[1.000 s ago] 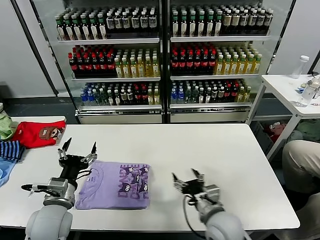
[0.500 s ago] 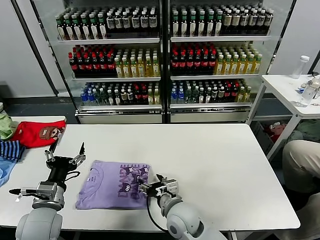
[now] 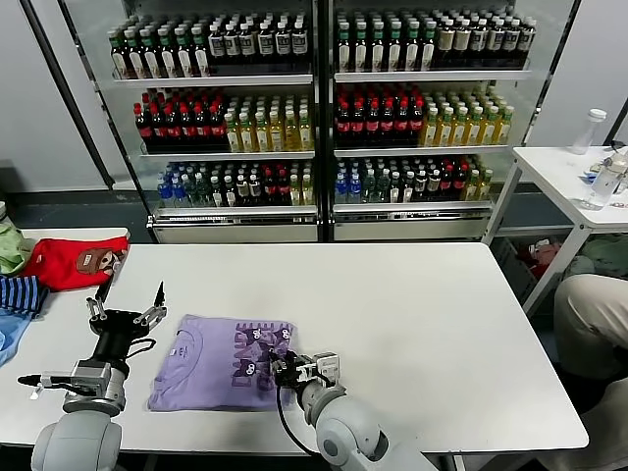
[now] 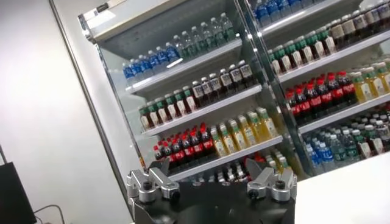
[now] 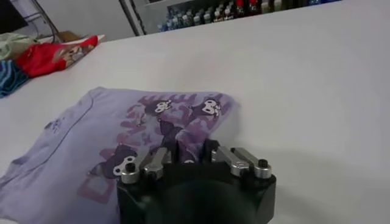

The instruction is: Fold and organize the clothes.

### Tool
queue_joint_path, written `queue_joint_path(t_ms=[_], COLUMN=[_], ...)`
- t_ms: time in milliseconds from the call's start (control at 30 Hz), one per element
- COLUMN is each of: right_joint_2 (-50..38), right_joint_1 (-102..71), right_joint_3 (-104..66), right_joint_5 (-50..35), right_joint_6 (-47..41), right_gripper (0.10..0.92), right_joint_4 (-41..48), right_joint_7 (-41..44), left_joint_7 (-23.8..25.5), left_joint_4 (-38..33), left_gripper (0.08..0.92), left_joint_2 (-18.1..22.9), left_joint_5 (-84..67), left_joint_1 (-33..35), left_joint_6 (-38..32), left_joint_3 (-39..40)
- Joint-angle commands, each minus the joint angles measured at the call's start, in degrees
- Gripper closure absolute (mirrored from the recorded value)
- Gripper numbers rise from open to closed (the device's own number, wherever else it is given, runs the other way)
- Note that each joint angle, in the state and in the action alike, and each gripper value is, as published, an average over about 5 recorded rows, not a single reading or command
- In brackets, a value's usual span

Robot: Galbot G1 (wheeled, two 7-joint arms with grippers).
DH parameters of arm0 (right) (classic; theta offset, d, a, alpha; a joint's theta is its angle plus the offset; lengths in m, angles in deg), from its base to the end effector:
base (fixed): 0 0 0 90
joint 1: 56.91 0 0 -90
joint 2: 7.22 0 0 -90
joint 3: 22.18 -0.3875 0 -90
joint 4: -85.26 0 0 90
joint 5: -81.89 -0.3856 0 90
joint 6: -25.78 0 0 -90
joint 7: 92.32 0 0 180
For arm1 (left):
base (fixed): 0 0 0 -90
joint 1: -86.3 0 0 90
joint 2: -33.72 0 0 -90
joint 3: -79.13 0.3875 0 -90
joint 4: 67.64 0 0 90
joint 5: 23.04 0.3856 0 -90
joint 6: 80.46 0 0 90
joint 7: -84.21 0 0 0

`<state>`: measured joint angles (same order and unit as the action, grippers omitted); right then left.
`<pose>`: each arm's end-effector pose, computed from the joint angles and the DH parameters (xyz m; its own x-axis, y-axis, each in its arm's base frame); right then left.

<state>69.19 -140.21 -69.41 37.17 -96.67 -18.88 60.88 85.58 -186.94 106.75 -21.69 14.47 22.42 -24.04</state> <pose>0.3128 0.1779 -0.3104 -0.7068 -0.4934 0.5070 -0.3945 0.8698 0.2964 0.2588 0.1313 -0.2615 -0.9938 -0.1093 -0.0194 -0.1089 0.9254 0.3630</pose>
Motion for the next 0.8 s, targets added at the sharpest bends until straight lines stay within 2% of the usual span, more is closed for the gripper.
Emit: queue_joint_path(t_ms=[33, 200, 333, 533, 633, 800], right_joint_2=[-5.12, -13.81, -19.32, -18.35, -16.85, -18.00], right_joint_1=[0.60, -3.26, -8.01, -12.68, -14.06, -15.89], right_joint_3=[-5.96, -16.91, -23.98, -25.35, -24.69, -28.20], right_joint_5=[0.31, 0.59, 0.43, 4.72, 8.16, 11.51], right_joint_6=[-0.10, -0.66, -0.66, -0.59, 0.05, 1.51], right_gripper=[0.732, 0.860, 0.906, 0.906, 0.881, 0.746], right_joint_4=[-6.04, -10.72, -11.99, -10.56, -10.79, -13.87], right_joint_7=[-0.49, 1.51, 3.61, 7.49, 8.85, 11.42], left_joint_7=[-0.02, -0.01, 0.03, 0.49, 0.70, 1.34], left_joint_4=[0.74, 1.80, 2.53, 3.53, 2.67, 1.27], left_gripper=[0.177, 0.177, 0.177, 0.177, 0.177, 0.177], left_joint_2=[0.01, 0.02, 0.40, 1.70, 2.28, 2.56], left_joint_5=[0.07, 0.07, 0.27, 1.93, 1.70, 1.54], left_joint_1=[0.25, 0.40, 0.31, 0.41, 1.17, 3.23], left_joint_6=[-1.18, -2.42, -3.62, -6.68, -7.28, -8.91], left_joint_3=[-0.29, -0.40, 0.03, 1.83, 2.55, 1.74])
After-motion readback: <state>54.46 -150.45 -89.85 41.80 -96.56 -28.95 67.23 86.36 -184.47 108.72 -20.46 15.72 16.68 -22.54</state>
